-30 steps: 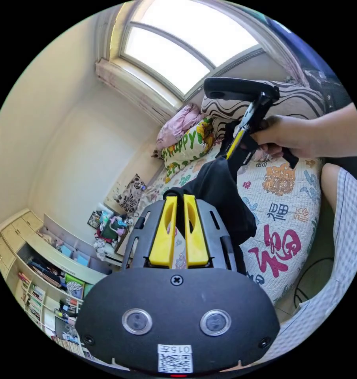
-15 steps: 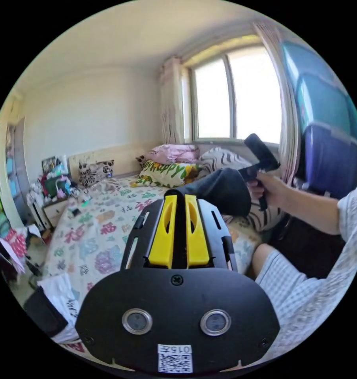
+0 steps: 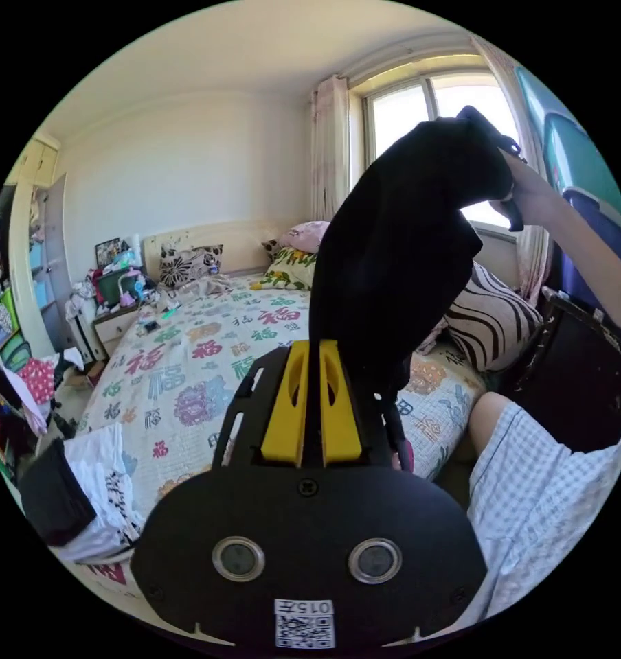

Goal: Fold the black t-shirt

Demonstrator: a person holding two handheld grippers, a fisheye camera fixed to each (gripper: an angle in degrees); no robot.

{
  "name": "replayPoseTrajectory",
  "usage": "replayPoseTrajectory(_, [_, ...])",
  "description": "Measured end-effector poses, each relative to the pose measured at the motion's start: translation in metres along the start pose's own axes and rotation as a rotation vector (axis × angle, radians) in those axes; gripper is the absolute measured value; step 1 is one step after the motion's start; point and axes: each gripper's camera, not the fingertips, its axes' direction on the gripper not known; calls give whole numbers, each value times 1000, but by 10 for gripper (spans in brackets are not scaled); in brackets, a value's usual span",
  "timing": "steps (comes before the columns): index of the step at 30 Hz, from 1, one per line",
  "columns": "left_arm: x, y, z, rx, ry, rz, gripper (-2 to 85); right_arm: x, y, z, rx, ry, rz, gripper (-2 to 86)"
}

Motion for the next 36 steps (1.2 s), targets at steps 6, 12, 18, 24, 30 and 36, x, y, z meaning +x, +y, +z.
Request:
replayPoseTrajectory(6, [-8, -53, -28, 17, 84, 131, 9, -11, 0, -79, 49, 64, 8, 4])
replayPoseTrajectory(12, [2, -121, -85, 140, 74, 332, 7, -12, 9, -172, 96, 176, 77, 5])
replayPoseTrajectory(18, [8, -133, -130, 152, 90, 462, 7, -23, 30, -219, 132, 133, 68, 2])
replayPoseTrajectory(24, [-5, -136, -47, -10, 58, 533, 6, 35, 26, -211, 136, 48, 152, 4])
replayPoseTrajectory(30, [-54, -74, 186, -276, 167, 161, 5, 240, 79, -125, -64, 219, 718, 32])
replayPoseTrajectory(36, [-56, 91, 201, -394, 340, 24, 61, 272, 164, -44, -209, 32, 607, 45])
